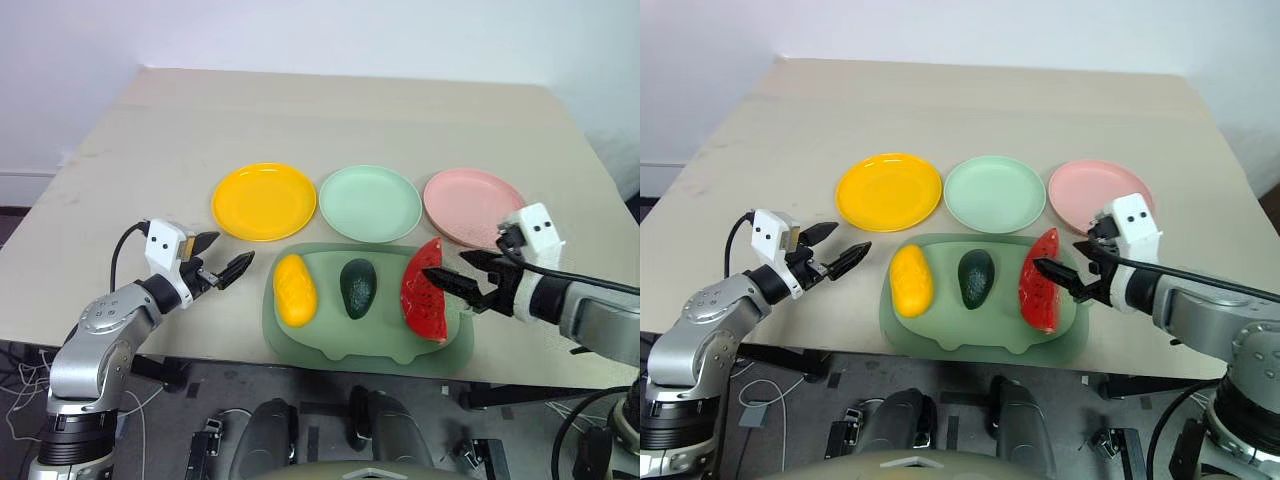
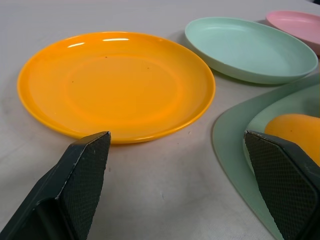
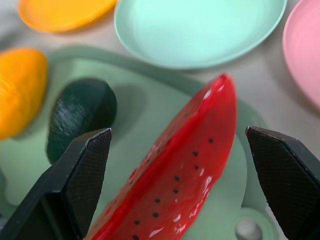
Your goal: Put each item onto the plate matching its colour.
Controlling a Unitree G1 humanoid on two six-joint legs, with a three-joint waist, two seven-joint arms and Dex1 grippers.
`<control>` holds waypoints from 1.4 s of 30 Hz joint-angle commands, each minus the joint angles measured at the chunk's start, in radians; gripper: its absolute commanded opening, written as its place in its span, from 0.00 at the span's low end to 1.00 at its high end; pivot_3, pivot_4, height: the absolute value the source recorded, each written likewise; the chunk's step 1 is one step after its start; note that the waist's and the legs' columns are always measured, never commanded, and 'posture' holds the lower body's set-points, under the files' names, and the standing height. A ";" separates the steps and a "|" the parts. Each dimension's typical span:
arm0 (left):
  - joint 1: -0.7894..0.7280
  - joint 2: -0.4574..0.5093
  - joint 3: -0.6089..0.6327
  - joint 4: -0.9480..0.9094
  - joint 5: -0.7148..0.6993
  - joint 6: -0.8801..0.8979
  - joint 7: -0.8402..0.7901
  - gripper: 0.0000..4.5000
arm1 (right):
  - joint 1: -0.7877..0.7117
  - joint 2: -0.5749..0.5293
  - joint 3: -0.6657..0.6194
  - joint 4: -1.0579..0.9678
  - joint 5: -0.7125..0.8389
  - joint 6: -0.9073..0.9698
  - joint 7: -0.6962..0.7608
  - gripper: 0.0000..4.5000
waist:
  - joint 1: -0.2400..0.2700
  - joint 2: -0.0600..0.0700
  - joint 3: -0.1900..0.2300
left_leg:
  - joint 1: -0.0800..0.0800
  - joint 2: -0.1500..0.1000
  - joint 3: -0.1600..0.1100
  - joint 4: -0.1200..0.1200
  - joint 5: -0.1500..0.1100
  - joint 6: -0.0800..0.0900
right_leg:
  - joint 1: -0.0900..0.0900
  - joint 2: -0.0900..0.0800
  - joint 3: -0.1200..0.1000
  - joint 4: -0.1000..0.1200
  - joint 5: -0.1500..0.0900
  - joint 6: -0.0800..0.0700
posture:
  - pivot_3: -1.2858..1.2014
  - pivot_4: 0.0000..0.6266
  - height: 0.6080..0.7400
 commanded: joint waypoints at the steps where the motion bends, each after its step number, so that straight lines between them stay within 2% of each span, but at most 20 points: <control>1: 0.003 -0.007 0.000 -0.053 -0.007 -0.003 0.014 0.99 | -0.010 -0.007 0.084 -0.016 0.015 0.007 -0.075 1.00 | 0.000 0.000 0.000 | 0.000 0.000 0.000 0.000 0.000 0.000 | 0.000 0.000 0.000 0.000 0.000 0.000 | 0.52 0.24 1.00; 3: 0.008 -0.016 0.001 -0.064 -0.010 0.000 0.025 0.99 | -0.007 -0.065 0.184 -0.039 -0.040 0.007 -0.088 1.00 | 0.000 0.000 0.000 | 0.000 0.000 0.000 0.000 0.000 0.000 | 0.000 0.000 0.000 0.000 0.000 0.000 | 0.52 0.24 1.00; 8: 0.026 -0.022 0.011 -0.089 -0.012 0.008 0.042 0.99 | -0.006 -0.114 0.269 -0.030 -0.109 0.007 -0.078 1.00 | 0.000 0.000 0.000 | 0.000 0.000 0.000 0.000 0.000 0.000 | 0.000 0.000 0.000 0.000 0.000 0.000 | 0.52 0.24 1.00; 11: 0.038 -0.020 0.022 -0.101 -0.016 0.013 0.050 1.00 | -0.021 -0.146 0.292 -0.023 -0.151 -0.006 -0.046 0.86 | 0.000 0.000 0.000 | 0.000 0.000 0.000 0.000 0.000 0.000 | 0.000 0.000 0.000 -0.001 0.000 0.000 | 0.52 0.24 1.00; 15: 0.048 -0.017 0.032 -0.112 -0.020 0.015 0.056 1.00 | -0.080 -0.186 0.289 0.012 -0.177 -0.026 0.029 0.58 | 0.000 0.000 0.000 | 0.000 0.000 0.000 0.000 0.000 0.000 | 0.000 0.000 0.000 -0.001 0.000 0.000 | 0.52 0.24 1.00; 18: 0.050 -0.014 0.037 -0.117 -0.023 0.016 0.060 1.00 | -0.151 -0.256 0.315 0.050 -0.231 -0.102 0.112 0.53 | 0.000 0.000 0.000 | -0.001 0.000 0.000 0.000 0.000 0.000 | -0.001 0.000 0.000 -0.001 -0.001 -0.001 | 0.52 0.24 1.00; 21: 0.043 -0.013 0.043 -0.119 -0.024 0.019 0.068 1.00 | -0.260 -0.352 0.391 0.182 -0.373 -0.253 0.205 0.53 | 0.000 0.000 0.000 | -0.001 0.000 0.000 0.000 0.000 0.000 | -0.002 0.000 0.000 -0.001 -0.001 -0.001 | 0.52 0.24 1.00; 25: 0.036 -0.011 0.036 -0.127 -0.026 0.023 0.075 1.00 | -0.389 -0.387 0.572 0.502 -0.630 -0.511 0.321 0.53 | -0.004 0.000 0.000 | -0.001 0.000 0.001 0.000 0.000 0.000 | -0.001 0.000 0.000 -0.001 -0.001 -0.001 | 0.52 0.24 1.00; 30: 0.019 -0.003 0.038 -0.127 -0.025 0.025 0.081 1.00 | -0.561 -0.267 0.757 1.065 -0.926 -0.901 0.477 0.53 | -0.021 -0.001 0.000 | -0.002 -0.001 0.002 0.000 0.000 0.000 | -0.002 0.000 0.000 -0.002 0.000 0.000 | 0.52 0.24 1.00; 34: 0.020 0.002 0.049 -0.140 -0.030 0.029 0.085 1.00 | -0.669 -0.195 0.780 1.340 -1.047 -1.072 0.548 0.53 | -0.028 0.001 0.001 | -0.002 -0.001 0.003 -0.001 0.000 0.000 | -0.004 0.000 0.000 -0.001 0.000 0.000 | 0.52 0.24 1.00; 37: 0.039 -0.006 0.057 -0.161 -0.033 0.030 0.098 1.00 | -0.695 -0.183 0.781 1.407 -1.112 -1.139 0.590 0.75 | -0.031 0.001 0.001 | -0.002 0.000 0.003 -0.001 0.000 0.000 | -0.004 0.000 0.000 -0.001 0.000 0.000 | 0.52 0.24 1.00; 40: 0.059 -0.013 0.056 -0.182 -0.036 0.030 0.108 1.00 | -0.672 -0.211 0.764 1.345 -1.161 -1.179 0.612 0.99 | -0.031 0.001 0.001 | -0.002 0.001 0.003 -0.001 0.000 0.000 | -0.004 0.000 0.000 -0.001 0.000 0.000 | 0.52 0.24 1.00; 42: 0.065 -0.012 0.058 -0.185 -0.038 0.030 0.109 1.00 | -0.634 -0.250 0.740 1.243 -1.178 -1.196 0.631 0.99 | -0.027 0.002 0.001 | -0.002 0.001 0.003 -0.001 0.000 0.000 | -0.004 0.000 0.001 0.000 0.000 0.000 | 0.52 0.24 1.00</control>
